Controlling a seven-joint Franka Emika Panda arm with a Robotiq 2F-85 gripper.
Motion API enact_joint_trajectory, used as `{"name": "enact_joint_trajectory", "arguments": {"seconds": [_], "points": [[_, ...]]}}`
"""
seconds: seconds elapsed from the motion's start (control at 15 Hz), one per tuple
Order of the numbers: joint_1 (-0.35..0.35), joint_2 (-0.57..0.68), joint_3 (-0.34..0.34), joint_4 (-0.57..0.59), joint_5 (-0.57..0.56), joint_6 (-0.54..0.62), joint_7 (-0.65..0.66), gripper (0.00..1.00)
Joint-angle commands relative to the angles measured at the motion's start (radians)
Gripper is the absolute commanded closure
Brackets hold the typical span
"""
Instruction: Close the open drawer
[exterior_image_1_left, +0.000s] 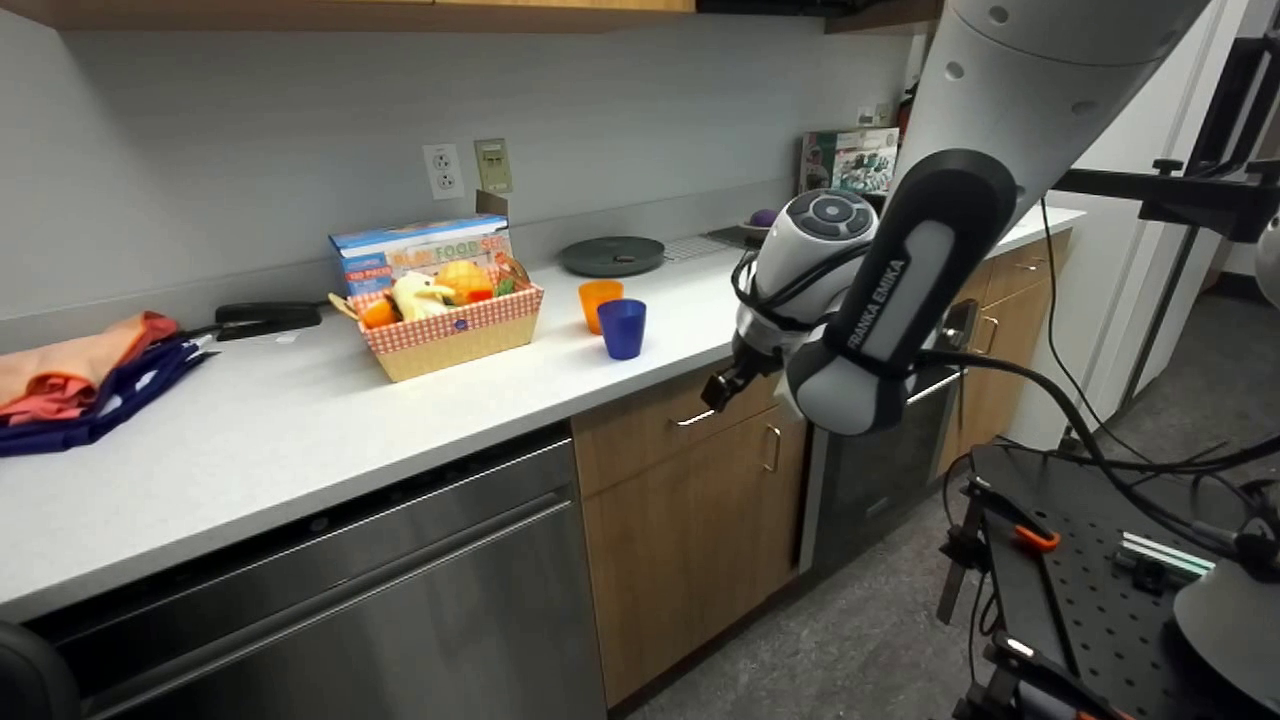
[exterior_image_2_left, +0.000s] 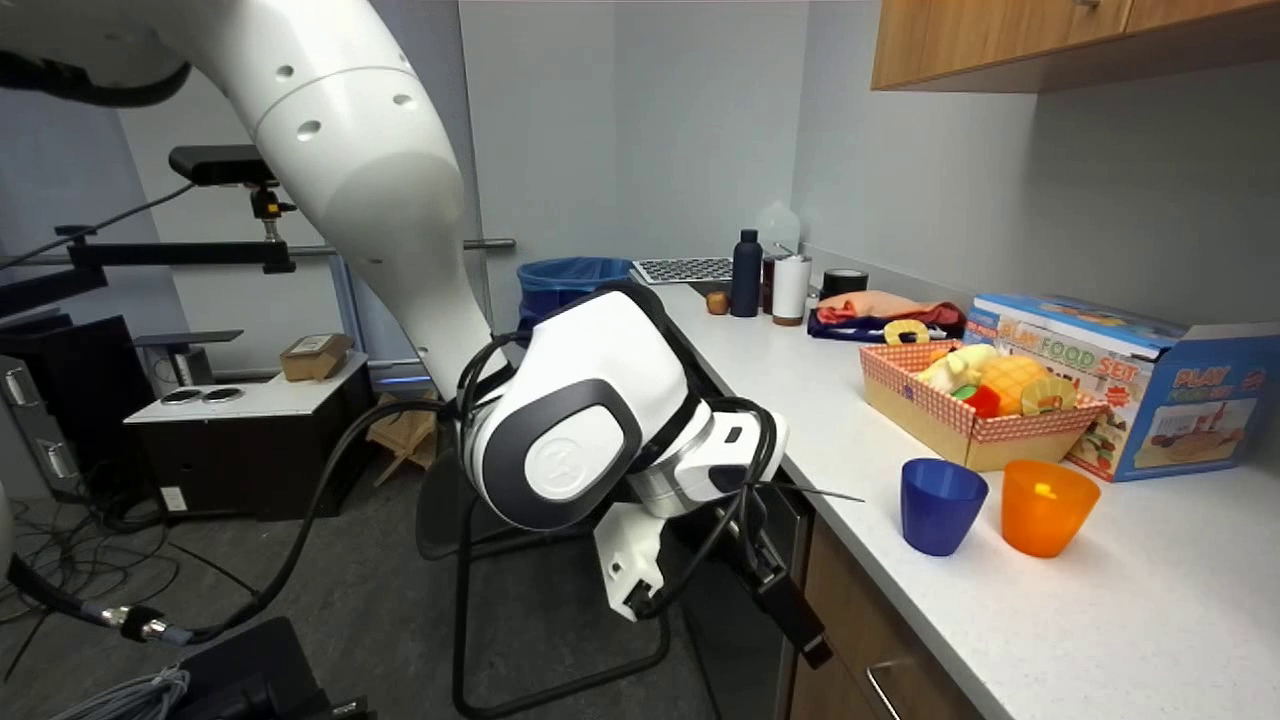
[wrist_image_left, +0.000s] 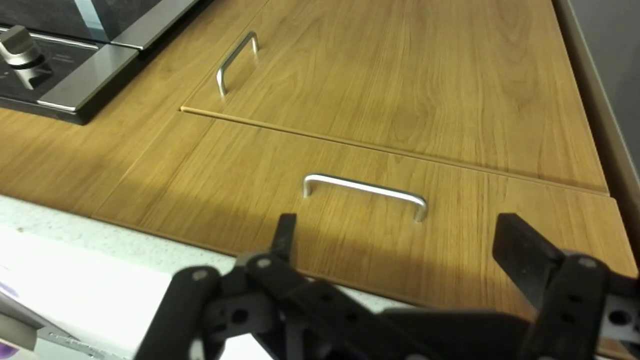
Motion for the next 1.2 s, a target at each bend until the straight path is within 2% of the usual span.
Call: {"name": "enact_joint_trajectory", "arguments": {"seconds": [0.0,0.07,0.2,1.13], "points": [[0.037,-0.003,-0.025,-0.015,0.034,0.003,-0.02,0.0],[0.075,-0.004,-0.054,-0.031,0.043,0.003,-0.019,0.0],[0.108,-0.006,-0.075,-0.047,0.05,0.003,-0.019,0.0],[0.11,-0.006,-0.079,-0.05,0.05,0.003,-0.019,0.0]]}}
